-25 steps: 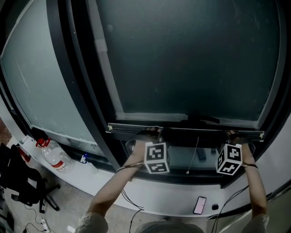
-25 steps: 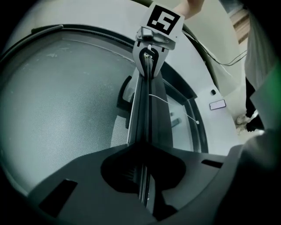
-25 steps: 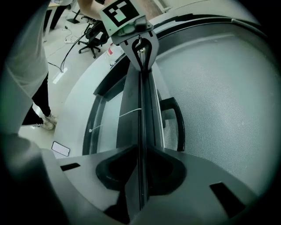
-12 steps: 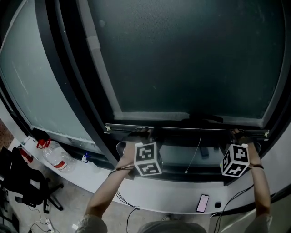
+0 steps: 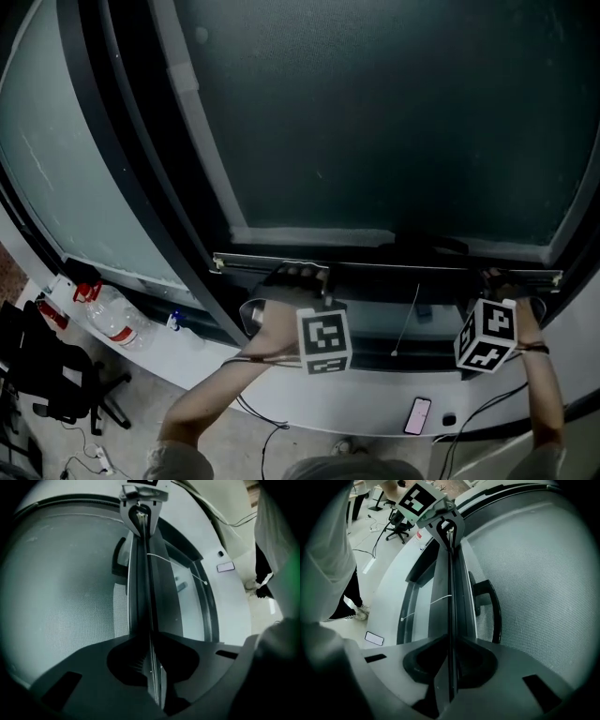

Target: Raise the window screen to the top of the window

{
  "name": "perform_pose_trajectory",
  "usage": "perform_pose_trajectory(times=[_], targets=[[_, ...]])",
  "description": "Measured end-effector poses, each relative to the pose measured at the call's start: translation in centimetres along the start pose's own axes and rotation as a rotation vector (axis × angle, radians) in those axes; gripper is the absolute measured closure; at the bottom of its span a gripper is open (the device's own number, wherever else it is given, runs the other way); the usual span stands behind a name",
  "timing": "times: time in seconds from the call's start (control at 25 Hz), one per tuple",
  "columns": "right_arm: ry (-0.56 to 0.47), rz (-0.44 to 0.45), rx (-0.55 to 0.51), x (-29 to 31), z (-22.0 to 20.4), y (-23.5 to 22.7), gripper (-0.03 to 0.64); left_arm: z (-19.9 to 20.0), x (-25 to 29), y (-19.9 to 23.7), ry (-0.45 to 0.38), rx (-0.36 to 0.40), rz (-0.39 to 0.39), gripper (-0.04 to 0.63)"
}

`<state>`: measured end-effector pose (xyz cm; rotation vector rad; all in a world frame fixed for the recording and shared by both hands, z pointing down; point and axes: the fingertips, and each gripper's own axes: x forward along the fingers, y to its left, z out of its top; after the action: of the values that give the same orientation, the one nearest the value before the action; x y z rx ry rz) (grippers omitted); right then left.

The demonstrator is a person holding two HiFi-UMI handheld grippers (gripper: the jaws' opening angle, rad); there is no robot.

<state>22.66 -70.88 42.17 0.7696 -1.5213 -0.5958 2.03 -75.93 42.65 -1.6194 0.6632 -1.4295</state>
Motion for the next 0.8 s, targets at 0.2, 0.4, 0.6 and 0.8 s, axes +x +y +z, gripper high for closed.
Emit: perform_pose_trajectory(times=[0.2, 0.4, 0.6, 0.8], targets=[[0.049, 0.045, 0.000, -0.01, 0.02, 0.04, 0.557, -0.03, 0.25, -0.35, 0.030, -0.023, -0.114, 0.572], [0.063, 0.130, -0.043, -0.18, 0.12, -0.38, 0.594, 0.05, 0.17, -0.35, -0.035, -0.051, -0.234, 0.574], [0.022, 0.051, -0.035, -0.09, -0.01, -0.45, 0.594, 0.07, 0.13, -0.32, -0.012, -0.042, -0.240, 0.577], [-0.012, 0.313, 0.051, -0.09, 0.03, -0.26, 0.598, -0.12, 0.25, -0.66, -0.087, -0.074, -0.436, 0.578]])
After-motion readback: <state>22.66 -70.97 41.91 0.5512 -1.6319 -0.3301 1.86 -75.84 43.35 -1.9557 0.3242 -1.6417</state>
